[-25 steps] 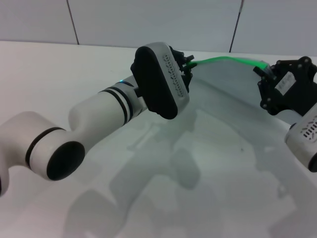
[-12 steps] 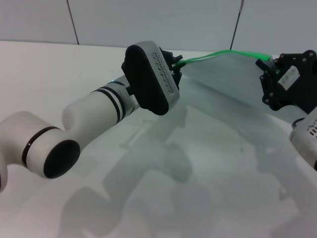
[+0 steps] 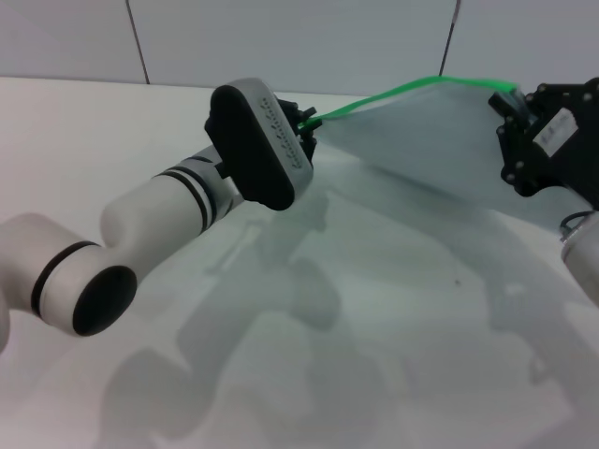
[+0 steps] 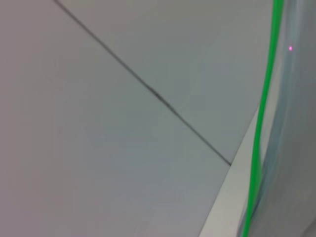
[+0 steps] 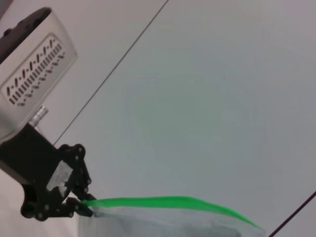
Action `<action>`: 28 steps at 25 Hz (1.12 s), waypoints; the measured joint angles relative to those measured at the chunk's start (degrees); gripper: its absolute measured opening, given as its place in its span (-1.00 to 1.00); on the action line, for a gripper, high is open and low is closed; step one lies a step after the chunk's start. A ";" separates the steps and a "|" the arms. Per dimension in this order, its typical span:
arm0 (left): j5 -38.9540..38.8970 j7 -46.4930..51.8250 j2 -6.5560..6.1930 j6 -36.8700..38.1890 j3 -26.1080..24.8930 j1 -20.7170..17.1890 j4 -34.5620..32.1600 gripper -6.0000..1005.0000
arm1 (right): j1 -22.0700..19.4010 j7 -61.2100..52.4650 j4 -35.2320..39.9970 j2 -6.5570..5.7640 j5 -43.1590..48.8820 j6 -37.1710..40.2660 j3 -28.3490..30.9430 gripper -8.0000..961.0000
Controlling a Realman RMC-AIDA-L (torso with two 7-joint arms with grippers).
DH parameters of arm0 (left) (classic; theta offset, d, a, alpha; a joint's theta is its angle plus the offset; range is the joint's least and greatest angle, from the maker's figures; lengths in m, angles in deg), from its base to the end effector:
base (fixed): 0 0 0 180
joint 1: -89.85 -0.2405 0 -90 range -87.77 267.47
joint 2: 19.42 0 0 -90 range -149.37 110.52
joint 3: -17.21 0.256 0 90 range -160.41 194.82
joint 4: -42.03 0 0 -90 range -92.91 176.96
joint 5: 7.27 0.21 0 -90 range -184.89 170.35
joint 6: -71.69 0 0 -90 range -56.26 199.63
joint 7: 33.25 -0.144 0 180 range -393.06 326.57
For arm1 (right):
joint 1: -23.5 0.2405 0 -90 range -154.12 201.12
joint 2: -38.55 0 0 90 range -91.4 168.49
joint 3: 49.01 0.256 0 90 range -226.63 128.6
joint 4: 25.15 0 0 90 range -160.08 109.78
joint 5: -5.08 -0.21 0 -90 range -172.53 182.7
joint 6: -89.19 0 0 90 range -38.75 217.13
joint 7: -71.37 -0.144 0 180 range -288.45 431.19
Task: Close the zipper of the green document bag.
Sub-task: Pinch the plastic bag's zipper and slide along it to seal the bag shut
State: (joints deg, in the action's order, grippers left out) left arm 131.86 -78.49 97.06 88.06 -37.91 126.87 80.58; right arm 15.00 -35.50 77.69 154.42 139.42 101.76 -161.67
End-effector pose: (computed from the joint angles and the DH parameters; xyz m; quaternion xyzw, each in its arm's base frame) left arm -0.1944 0.4132 -0.0904 -0.8712 0.0817 -0.0129 0.4839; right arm 0.1569 0.2913 0.0147 -0.8469 -0.0573 0.0597 0.5253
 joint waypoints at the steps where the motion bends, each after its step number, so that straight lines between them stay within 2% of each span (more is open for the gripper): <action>1: 0.00 0.44 -0.03 0.18 0.00 0.09 -0.41 -0.83 | -0.17 0.00 0.32 0.01 0.00 0.00 -0.01 -0.88; 11: 0.00 2.89 -0.12 2.02 -0.07 0.27 -3.99 -0.83 | -2.41 0.00 3.21 0.14 0.11 -0.39 0.48 -0.88; 20: 0.00 3.36 -0.21 2.39 -0.68 0.20 -4.27 -0.82 | -3.31 0.05 4.02 0.14 0.73 -0.79 1.11 -0.86; 28: -0.01 3.68 -0.03 5.51 -0.71 -0.12 -4.36 -0.72 | -3.44 0.08 2.45 0.23 2.25 -6.44 -0.03 -0.77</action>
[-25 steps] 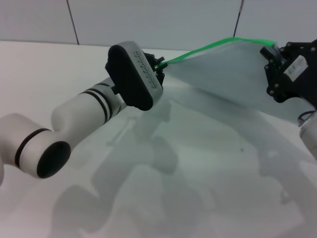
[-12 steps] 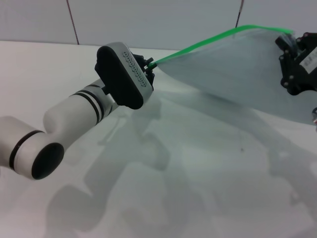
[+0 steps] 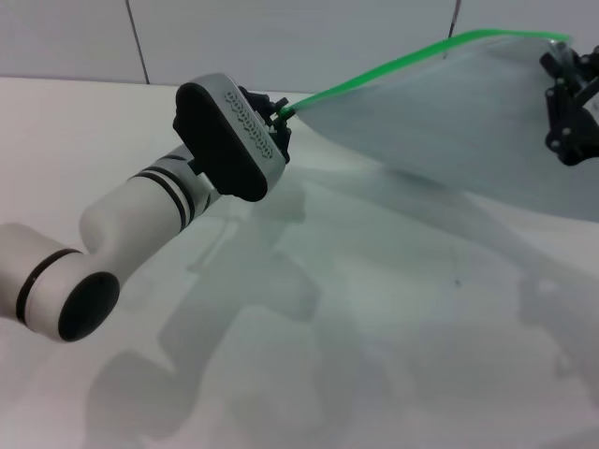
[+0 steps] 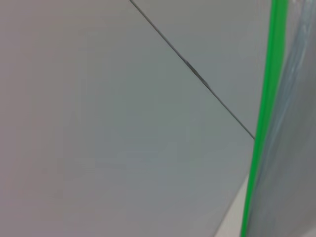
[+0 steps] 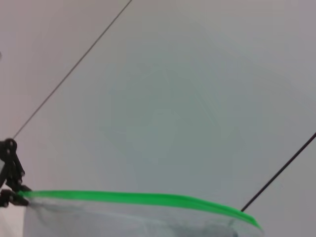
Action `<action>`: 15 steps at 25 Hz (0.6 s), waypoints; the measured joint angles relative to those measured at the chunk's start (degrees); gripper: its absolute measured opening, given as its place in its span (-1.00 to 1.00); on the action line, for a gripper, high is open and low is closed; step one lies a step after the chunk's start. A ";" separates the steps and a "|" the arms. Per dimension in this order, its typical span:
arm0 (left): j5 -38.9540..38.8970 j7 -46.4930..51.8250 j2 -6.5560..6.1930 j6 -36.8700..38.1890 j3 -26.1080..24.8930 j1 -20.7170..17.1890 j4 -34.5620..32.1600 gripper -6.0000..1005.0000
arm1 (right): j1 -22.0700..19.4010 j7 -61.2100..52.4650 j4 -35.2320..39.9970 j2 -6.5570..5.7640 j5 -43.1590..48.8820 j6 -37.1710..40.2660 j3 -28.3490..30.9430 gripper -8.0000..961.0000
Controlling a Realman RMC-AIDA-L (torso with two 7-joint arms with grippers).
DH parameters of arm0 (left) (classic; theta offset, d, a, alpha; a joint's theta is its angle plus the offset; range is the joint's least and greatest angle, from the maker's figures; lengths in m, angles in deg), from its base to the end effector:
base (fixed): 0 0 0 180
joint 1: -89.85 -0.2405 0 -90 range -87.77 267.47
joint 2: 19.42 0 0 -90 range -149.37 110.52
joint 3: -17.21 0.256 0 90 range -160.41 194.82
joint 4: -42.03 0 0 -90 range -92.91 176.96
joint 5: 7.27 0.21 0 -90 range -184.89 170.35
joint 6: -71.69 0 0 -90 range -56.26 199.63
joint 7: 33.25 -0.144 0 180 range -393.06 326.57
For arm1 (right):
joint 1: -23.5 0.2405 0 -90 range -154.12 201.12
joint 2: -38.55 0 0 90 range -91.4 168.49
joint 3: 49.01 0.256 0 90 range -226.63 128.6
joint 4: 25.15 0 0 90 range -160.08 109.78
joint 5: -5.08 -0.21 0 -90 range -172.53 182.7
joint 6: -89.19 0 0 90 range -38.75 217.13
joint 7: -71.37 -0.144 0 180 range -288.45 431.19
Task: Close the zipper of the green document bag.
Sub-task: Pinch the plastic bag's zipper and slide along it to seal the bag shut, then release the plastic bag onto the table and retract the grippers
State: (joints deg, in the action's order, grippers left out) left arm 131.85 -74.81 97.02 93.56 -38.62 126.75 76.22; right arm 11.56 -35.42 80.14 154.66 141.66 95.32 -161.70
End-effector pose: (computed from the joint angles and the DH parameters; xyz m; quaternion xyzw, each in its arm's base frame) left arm -0.2111 0.4177 -0.0779 -0.8556 0.0546 -0.0255 0.5141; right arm 0.1560 0.2869 0.0363 -0.8092 -0.0635 0.0628 0.5807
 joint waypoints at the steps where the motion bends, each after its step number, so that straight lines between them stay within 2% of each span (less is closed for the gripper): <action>1: 0.00 0.27 0.05 0.57 0.00 -0.04 0.00 -0.71 | 0.00 -0.03 -0.58 0.03 0.10 -1.11 -0.07 -0.76; 6: 0.00 5.01 -0.12 3.24 -0.20 0.05 0.10 -0.65 | -0.01 -0.57 -3.17 0.13 -1.31 -7.94 -0.34 -0.70; 10: 0.00 7.38 -0.07 5.36 -1.64 0.26 0.10 -0.61 | 0.23 -0.60 -6.33 0.18 -3.77 -17.25 -1.91 -0.66; 15: 0.00 12.56 0.15 6.94 -2.85 0.47 0.61 -0.40 | 2.39 -0.24 -11.65 0.12 -8.47 -29.92 -5.87 -0.25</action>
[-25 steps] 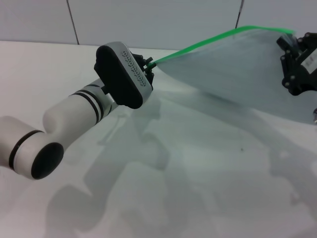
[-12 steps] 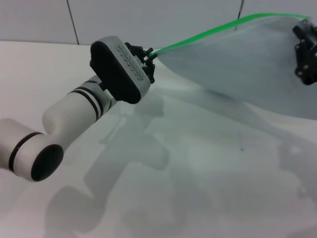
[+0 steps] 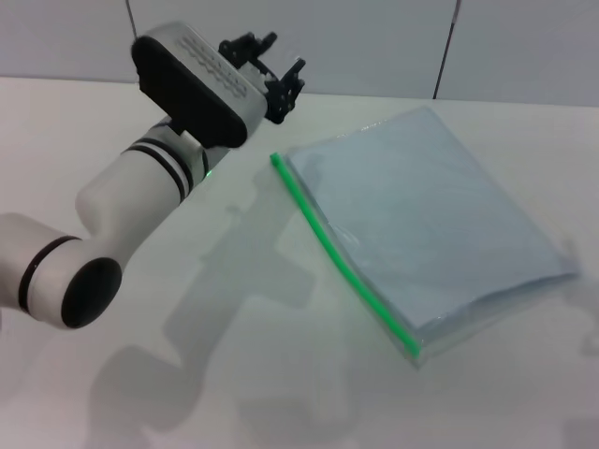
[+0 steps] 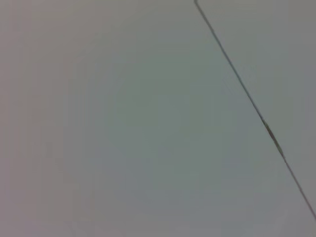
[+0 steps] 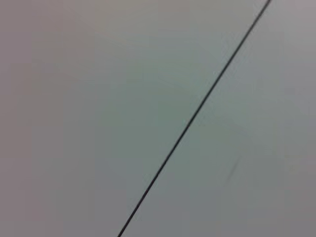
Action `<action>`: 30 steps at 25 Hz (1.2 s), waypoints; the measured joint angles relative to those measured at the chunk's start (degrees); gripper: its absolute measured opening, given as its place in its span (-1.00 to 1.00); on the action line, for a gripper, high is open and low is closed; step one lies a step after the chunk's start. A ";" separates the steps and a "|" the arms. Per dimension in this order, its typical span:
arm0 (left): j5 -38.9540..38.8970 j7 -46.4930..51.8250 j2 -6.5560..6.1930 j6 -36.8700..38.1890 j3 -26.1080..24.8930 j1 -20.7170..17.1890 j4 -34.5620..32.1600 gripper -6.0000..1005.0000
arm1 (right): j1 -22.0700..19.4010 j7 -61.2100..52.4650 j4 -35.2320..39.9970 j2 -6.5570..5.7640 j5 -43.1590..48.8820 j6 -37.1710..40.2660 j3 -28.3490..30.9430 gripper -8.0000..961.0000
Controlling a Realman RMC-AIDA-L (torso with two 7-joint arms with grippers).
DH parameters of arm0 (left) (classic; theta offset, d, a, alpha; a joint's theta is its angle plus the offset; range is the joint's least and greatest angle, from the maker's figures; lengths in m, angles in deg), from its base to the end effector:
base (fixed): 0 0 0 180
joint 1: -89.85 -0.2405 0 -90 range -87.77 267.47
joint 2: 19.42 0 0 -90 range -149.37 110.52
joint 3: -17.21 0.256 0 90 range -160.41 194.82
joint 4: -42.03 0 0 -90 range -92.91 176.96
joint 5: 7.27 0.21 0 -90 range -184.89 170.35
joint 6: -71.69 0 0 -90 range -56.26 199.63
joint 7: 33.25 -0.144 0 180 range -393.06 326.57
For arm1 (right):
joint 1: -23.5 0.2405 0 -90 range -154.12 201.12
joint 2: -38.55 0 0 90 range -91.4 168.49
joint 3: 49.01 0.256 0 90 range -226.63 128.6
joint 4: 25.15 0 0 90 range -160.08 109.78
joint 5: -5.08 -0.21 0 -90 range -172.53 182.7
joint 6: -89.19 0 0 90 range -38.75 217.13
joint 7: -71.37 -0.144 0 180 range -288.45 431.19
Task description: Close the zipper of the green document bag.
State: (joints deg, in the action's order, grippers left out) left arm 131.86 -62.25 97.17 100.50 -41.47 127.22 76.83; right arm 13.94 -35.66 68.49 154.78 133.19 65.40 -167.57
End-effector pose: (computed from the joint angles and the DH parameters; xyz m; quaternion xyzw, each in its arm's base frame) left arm -0.1910 0.4282 -0.0588 -0.8241 -0.0247 -0.1392 0.5485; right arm 0.1756 0.2944 0.0435 -0.7069 -0.0008 0.1269 0.6959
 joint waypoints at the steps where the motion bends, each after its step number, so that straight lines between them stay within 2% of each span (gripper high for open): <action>1: 0.00 1.39 0.00 0.35 0.06 0.05 0.01 -0.36 | 0.43 0.01 -0.65 0.00 -0.69 -1.53 -0.59 -0.15; 5: 0.00 6.41 0.05 3.64 0.37 -0.61 0.05 -0.20 | 1.98 -0.02 -2.72 -0.10 -3.67 -5.31 -2.31 0.26; 8: 0.00 10.43 0.12 7.67 0.43 -1.79 0.11 -0.09 | 3.70 -0.32 -4.77 -0.19 -6.45 -7.14 -3.09 0.37; 11: 0.00 15.43 0.11 12.38 0.48 -3.67 0.40 0.02 | 7.20 -0.74 -9.05 -0.34 -12.02 -9.74 -3.83 0.48; 17: 0.00 21.75 0.16 23.24 0.49 -8.97 0.97 0.01 | 15.13 -10.43 -20.90 -0.39 -18.44 -16.04 -5.36 0.48; 23: -1.98 22.01 0.32 24.04 0.58 -10.81 0.98 0.00 | 22.52 -24.76 -36.05 -0.46 -18.36 -21.56 -8.17 0.47; 30: -2.86 21.77 0.31 24.16 0.58 -11.92 0.90 0.00 | 27.79 -45.35 -49.29 -0.47 -18.26 -30.21 -13.89 0.46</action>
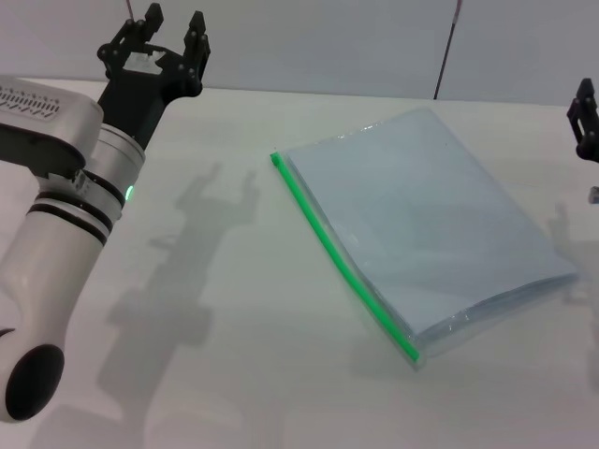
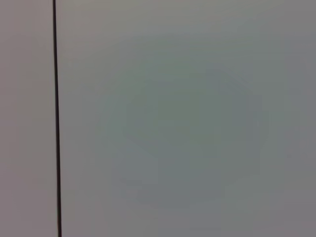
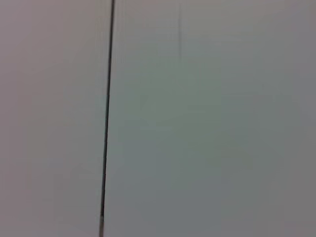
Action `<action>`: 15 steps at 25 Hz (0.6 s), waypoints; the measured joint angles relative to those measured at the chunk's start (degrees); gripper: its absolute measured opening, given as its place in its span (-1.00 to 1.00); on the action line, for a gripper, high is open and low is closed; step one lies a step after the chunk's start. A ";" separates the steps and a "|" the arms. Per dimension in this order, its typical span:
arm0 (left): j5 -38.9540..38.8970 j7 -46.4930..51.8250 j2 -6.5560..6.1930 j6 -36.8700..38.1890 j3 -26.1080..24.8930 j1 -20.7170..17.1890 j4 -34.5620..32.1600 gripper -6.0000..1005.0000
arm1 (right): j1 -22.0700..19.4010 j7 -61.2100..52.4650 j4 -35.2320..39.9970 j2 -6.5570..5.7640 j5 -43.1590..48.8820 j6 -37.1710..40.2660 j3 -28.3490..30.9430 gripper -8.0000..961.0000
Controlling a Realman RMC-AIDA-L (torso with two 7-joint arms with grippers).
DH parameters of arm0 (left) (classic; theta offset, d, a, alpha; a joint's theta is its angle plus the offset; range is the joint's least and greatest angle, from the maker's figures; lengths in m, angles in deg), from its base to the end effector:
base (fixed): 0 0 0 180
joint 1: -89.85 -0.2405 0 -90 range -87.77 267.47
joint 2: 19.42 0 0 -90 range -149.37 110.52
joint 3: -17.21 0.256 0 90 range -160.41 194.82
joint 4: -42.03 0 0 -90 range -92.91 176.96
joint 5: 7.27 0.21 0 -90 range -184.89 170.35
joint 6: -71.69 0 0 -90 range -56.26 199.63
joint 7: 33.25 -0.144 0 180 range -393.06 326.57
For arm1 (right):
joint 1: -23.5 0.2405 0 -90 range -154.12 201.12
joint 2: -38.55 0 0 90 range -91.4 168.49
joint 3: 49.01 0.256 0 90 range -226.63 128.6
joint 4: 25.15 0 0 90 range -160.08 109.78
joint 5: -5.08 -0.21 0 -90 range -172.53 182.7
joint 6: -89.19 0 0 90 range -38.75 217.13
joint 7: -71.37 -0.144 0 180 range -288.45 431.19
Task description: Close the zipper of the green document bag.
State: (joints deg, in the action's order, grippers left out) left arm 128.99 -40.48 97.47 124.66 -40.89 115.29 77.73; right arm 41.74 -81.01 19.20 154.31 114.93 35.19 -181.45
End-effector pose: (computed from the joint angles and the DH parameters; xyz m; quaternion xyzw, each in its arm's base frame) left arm -0.2311 0.3826 -0.0156 -0.7002 -0.1685 -0.3492 0.5995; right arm 0.2664 0.3477 -0.0198 -0.6530 0.2343 0.2723 0.6668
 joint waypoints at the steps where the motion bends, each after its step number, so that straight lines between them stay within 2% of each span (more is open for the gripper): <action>1: -0.01 -0.04 0.00 0.01 0.00 -0.01 -0.03 0.00 | 0.44 -1.19 -1.02 -0.01 -0.01 -0.71 -0.53 0.46; 15: -0.04 -0.06 -0.20 0.02 1.13 0.51 -0.74 -0.01 | 3.57 -3.12 -3.39 0.13 -0.37 -1.79 -3.09 0.46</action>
State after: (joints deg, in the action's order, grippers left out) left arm 128.96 -40.54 97.27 124.67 -39.76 115.80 76.99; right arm 45.31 -84.13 15.81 154.44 114.57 33.39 -184.55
